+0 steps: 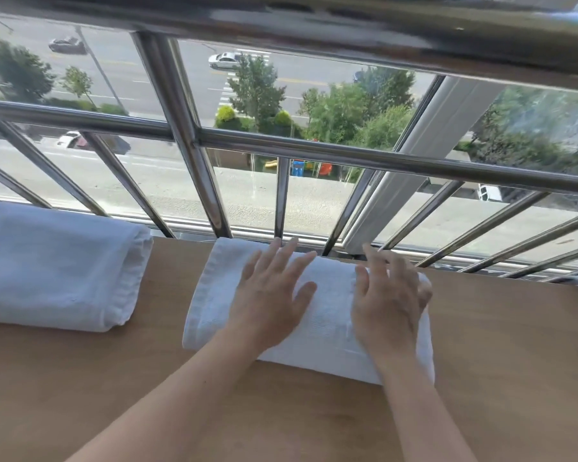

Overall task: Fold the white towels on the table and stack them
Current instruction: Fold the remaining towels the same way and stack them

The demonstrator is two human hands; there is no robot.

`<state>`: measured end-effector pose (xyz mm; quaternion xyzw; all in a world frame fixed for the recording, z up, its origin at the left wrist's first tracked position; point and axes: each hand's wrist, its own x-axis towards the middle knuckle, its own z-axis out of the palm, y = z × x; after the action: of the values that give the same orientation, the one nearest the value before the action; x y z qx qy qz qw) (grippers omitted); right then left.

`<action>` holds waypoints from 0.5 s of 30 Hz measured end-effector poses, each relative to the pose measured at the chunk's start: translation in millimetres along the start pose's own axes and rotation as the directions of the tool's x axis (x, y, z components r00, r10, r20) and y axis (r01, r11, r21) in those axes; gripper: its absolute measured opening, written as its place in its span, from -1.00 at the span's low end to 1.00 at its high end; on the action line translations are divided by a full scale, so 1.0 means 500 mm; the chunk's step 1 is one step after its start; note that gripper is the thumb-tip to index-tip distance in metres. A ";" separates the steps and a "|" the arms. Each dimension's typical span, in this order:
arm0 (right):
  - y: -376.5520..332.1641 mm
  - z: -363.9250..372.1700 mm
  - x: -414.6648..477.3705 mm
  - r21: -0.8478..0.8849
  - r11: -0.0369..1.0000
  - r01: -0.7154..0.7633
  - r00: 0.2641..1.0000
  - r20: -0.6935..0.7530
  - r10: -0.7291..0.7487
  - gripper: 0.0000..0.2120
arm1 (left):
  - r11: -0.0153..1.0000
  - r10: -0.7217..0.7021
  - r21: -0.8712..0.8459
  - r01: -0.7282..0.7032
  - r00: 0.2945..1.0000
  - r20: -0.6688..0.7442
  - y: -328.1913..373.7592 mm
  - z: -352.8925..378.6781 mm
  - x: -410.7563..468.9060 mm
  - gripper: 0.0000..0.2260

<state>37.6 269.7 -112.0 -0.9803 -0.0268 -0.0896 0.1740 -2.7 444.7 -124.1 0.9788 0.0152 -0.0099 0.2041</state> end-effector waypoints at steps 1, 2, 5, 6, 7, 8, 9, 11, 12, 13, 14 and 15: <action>-0.028 0.012 -0.011 0.019 0.998 0.053 0.994 0.091 -0.055 -0.59 | 0.999 0.021 0.045 -0.025 0.997 0.068 0.006 0.015 0.007 -0.54; -0.049 0.025 -0.022 0.009 0.996 0.086 0.976 0.198 -0.086 -0.56 | 0.998 0.006 0.069 -0.014 0.994 0.111 0.003 0.025 0.014 -0.53; -0.059 0.066 -0.039 -0.107 0.987 0.119 0.919 0.388 -0.068 -0.47 | 0.994 -0.073 0.088 0.061 0.988 0.137 -0.027 0.038 0.032 -0.49; -0.052 0.073 -0.035 -0.121 0.986 0.116 0.911 0.409 -0.058 -0.45 | 0.992 -0.086 0.100 0.072 0.986 0.146 -0.034 0.040 0.036 -0.48; -0.045 0.075 -0.031 -0.124 0.986 0.115 0.906 0.420 -0.053 -0.43 | 0.991 -0.097 0.111 0.080 0.983 0.158 -0.038 0.043 0.039 -0.46; -0.038 0.077 -0.025 -0.128 0.984 0.120 0.902 0.429 -0.055 -0.41 | 0.989 -0.111 0.120 0.092 0.980 0.165 -0.039 0.045 0.042 -0.44; -0.032 0.077 -0.021 -0.133 0.983 0.123 0.897 0.439 -0.053 -0.39 | 0.986 -0.127 0.132 0.106 0.978 0.163 -0.042 0.044 0.045 -0.42; -0.019 0.073 -0.019 -0.154 0.981 0.120 0.891 0.453 -0.038 -0.37 | 0.973 -0.176 0.174 0.153 0.977 0.124 -0.056 0.037 0.049 -0.41; -0.008 0.072 -0.019 -0.177 0.977 0.119 0.890 0.456 -0.026 -0.37 | 0.961 -0.217 0.196 0.197 0.972 0.087 -0.072 0.030 0.048 -0.42; 0.006 0.069 -0.019 -0.213 0.970 0.114 0.890 0.457 -0.004 -0.38 | 0.944 -0.275 0.204 0.258 0.960 0.061 -0.095 0.021 0.045 -0.44; 0.023 0.066 -0.017 -0.261 0.959 0.107 0.889 0.457 0.025 -0.39 | 0.923 -0.355 0.181 0.340 0.933 0.056 -0.121 0.012 0.039 -0.45; 0.042 0.061 -0.013 -0.309 0.947 0.092 0.890 0.452 0.061 -0.40 | 0.895 -0.438 0.129 0.427 0.896 0.075 -0.146 0.002 0.032 -0.46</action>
<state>38.1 260.6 -148.2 -0.9886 -0.0599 0.1382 -0.0001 10.7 511.8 -154.5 0.9587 0.2217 -0.1057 0.1432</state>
